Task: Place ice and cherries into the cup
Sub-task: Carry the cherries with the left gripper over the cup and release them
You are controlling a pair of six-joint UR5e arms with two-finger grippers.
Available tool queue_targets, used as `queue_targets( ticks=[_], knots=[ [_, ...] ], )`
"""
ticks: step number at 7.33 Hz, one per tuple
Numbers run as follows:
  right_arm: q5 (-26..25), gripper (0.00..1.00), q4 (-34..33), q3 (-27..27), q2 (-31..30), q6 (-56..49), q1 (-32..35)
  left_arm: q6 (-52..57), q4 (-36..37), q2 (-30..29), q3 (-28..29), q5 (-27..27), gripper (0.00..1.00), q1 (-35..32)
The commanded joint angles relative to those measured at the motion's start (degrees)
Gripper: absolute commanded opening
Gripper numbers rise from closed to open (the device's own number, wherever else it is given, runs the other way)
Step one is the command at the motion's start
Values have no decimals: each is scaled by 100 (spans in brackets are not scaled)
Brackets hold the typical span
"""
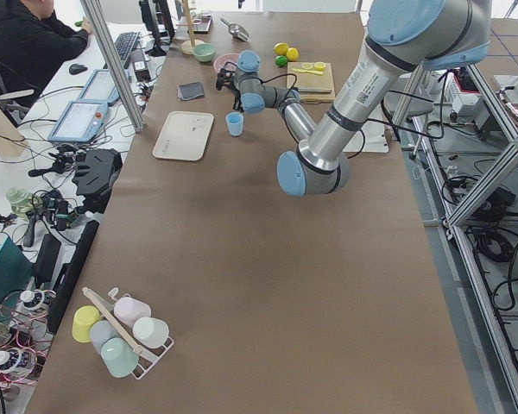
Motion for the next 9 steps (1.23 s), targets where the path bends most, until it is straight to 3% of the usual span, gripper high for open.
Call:
queue_targets(
  ticks=[1, 3, 4, 5, 7, 8, 9],
  knots=[
    [0, 98, 0, -16, -5, -7, -3, 57, -40, -6, 155, 16, 0, -168],
    [0, 98, 0, -16, 4, 19, -12, 224, -302, -14, 480, 25, 1, -169],
    [0, 98, 0, -51, 21, -16, -29, 241, -356, -6, 577, 16, 58, -143],
    [0, 98, -8, -95, 117, 10, -29, 241, -496, -6, 621, 25, 97, -134],
    [0, 98, -8, -139, 162, 19, -56, 207, -803, 230, 508, -1, 98, -159],
    [9, 98, -8, -166, 171, 10, -56, 232, -935, 641, 229, -62, 98, -351],
    [0, 98, 0, -166, 179, 28, -108, 241, -910, 993, 87, -576, 98, -797]
  ],
)
